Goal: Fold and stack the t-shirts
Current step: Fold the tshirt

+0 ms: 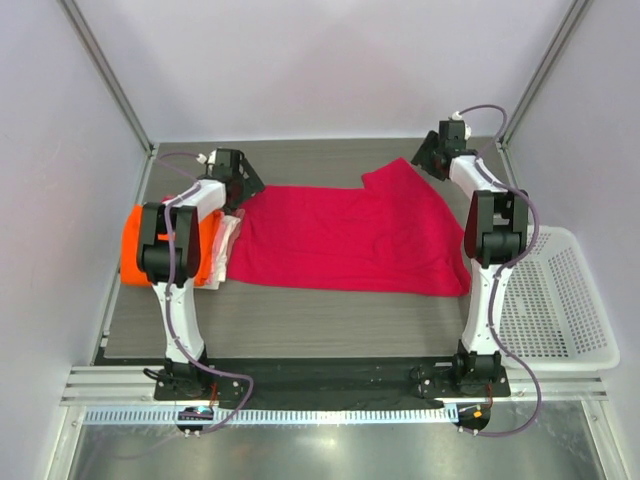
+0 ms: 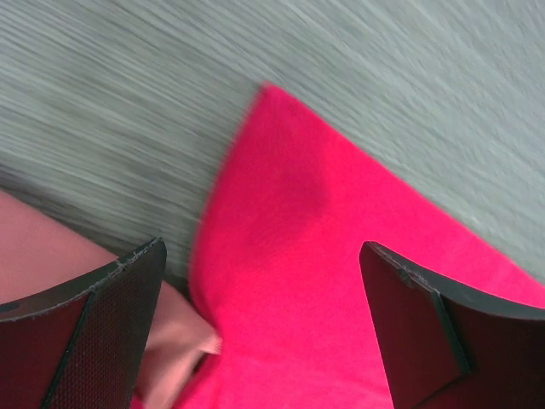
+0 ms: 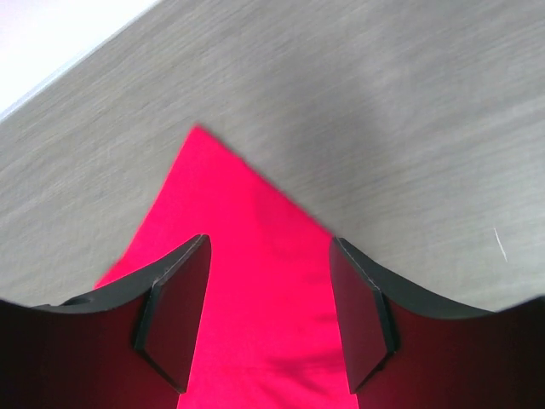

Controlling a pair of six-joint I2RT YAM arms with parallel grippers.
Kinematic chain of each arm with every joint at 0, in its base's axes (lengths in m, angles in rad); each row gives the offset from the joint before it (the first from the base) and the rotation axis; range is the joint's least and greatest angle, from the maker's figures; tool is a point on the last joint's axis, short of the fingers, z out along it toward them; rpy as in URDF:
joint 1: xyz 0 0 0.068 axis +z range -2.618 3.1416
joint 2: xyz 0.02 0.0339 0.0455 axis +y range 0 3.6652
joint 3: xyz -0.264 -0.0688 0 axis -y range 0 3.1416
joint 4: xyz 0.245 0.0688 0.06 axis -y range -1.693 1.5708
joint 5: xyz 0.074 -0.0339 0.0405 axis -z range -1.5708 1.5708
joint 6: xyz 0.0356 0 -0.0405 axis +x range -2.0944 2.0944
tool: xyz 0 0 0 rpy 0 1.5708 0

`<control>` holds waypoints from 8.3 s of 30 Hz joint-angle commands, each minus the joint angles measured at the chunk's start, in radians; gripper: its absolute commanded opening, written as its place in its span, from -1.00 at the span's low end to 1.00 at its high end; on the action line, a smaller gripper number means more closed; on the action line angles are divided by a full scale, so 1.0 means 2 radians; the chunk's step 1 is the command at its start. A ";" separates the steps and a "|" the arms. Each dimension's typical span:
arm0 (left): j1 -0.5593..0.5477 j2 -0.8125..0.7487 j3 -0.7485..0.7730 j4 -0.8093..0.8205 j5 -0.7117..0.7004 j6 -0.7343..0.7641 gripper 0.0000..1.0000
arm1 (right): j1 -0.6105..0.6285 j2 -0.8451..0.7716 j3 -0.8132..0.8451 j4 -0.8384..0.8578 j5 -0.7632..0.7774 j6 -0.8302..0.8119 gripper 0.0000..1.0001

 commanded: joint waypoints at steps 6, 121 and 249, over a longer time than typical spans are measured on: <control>0.064 -0.008 -0.050 0.031 0.004 -0.005 0.91 | 0.030 0.059 0.102 -0.012 0.039 -0.032 0.28; 0.029 0.115 0.108 0.048 0.083 -0.005 0.16 | 0.066 0.187 0.266 -0.080 0.201 -0.069 -0.98; 0.035 -0.317 -0.498 0.514 0.042 0.006 -0.99 | 0.076 -0.571 -0.501 -0.036 0.131 -0.016 -0.98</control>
